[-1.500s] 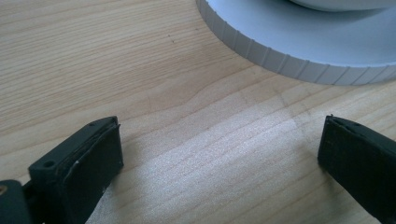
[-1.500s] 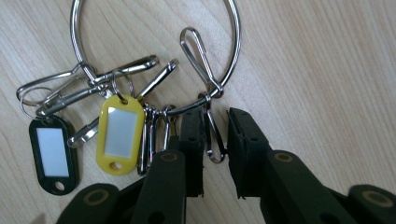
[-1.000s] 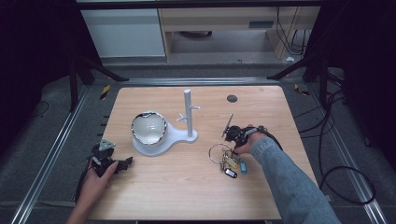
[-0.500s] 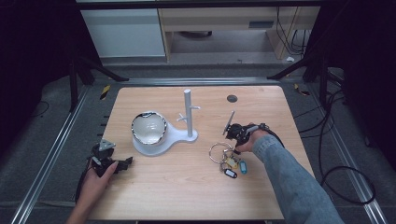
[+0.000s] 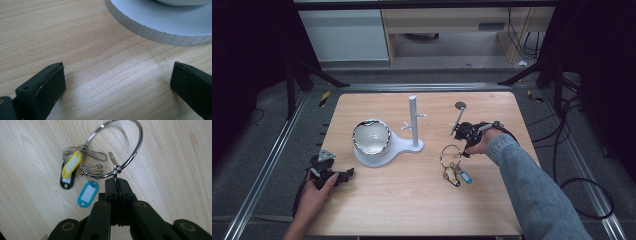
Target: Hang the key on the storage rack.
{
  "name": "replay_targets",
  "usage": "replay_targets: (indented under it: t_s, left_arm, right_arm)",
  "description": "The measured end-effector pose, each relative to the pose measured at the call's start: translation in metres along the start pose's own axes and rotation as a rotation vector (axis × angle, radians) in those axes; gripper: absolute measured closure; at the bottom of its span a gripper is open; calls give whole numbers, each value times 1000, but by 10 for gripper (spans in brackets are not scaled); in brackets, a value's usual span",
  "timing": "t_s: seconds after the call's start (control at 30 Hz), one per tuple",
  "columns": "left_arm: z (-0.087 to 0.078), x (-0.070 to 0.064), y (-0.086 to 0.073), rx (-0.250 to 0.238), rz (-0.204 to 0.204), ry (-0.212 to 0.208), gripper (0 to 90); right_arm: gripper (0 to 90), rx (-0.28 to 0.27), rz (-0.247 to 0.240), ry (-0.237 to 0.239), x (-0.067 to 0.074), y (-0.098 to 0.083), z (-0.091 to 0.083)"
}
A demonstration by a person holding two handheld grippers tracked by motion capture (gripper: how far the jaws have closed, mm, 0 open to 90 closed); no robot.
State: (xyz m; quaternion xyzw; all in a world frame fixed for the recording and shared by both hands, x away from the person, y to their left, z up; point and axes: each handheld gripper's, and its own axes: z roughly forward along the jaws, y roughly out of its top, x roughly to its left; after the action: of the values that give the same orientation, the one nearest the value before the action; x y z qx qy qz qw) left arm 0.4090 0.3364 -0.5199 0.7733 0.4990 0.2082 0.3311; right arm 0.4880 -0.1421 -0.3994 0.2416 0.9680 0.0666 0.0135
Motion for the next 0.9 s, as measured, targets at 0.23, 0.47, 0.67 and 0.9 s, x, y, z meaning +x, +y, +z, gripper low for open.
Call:
replay_targets:
  t_s: [0.23,0.47,0.67,0.9]
  left_arm:
    - [0,0,0,0,0,0,0]
    - [0,0,0,0,0,0,0]
    - [0,0,0,0,4,0,0]
    - [0,0,0,0,4,0,0]
  right_arm:
    - [885,-7,-21,-1,2,9,-21]
    - [885,-8,-40,-9,5,18,-39]
    - [885,-12,-45,-10,7,23,-50]
    - [885,-13,-60,-9,7,31,-60]
